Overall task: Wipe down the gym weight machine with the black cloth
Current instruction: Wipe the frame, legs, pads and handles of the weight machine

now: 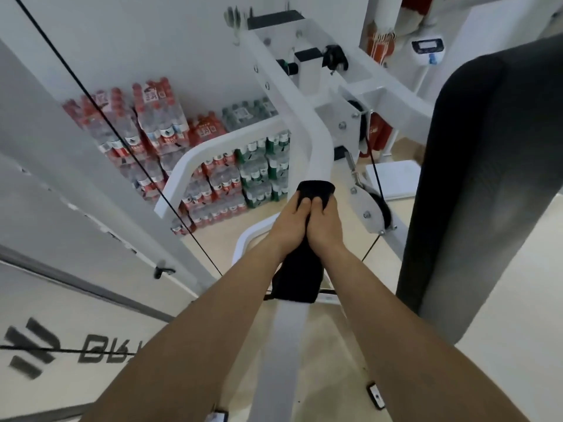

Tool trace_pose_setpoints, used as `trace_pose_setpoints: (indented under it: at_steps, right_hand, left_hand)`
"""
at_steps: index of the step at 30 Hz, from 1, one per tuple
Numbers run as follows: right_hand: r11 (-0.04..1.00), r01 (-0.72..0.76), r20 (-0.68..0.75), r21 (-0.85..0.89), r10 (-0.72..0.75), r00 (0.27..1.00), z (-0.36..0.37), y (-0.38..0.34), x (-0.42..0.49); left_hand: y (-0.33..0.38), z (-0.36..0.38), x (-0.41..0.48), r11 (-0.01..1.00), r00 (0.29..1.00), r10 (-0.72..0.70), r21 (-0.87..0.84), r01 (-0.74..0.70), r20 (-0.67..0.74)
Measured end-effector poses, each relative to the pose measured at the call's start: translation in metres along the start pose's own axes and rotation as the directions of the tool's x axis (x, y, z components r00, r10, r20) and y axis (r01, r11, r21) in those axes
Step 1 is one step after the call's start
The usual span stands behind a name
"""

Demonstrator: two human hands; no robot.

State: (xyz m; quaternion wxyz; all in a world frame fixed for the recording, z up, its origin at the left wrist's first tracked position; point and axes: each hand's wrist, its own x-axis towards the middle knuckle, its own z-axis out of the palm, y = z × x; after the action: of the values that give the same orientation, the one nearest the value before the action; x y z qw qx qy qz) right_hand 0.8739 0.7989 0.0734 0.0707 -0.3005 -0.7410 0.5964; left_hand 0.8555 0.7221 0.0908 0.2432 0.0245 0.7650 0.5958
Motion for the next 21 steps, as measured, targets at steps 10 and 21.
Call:
trace_pose_setpoints:
  at_steps: [10,21]
  right_hand:
    - [0.992,0.075,0.018,-0.102,-0.073,0.997,-0.002,-0.039,0.128]
    - [0.946,0.121,0.208,-0.301,-0.059,0.976,0.008,-0.095,0.230]
  left_hand:
    - [0.041,0.012,0.123,0.999,0.999,0.037,0.030,-0.037,-0.005]
    - [0.066,0.017,0.250,0.985,0.960,0.074,-0.133,-0.114,-0.271]
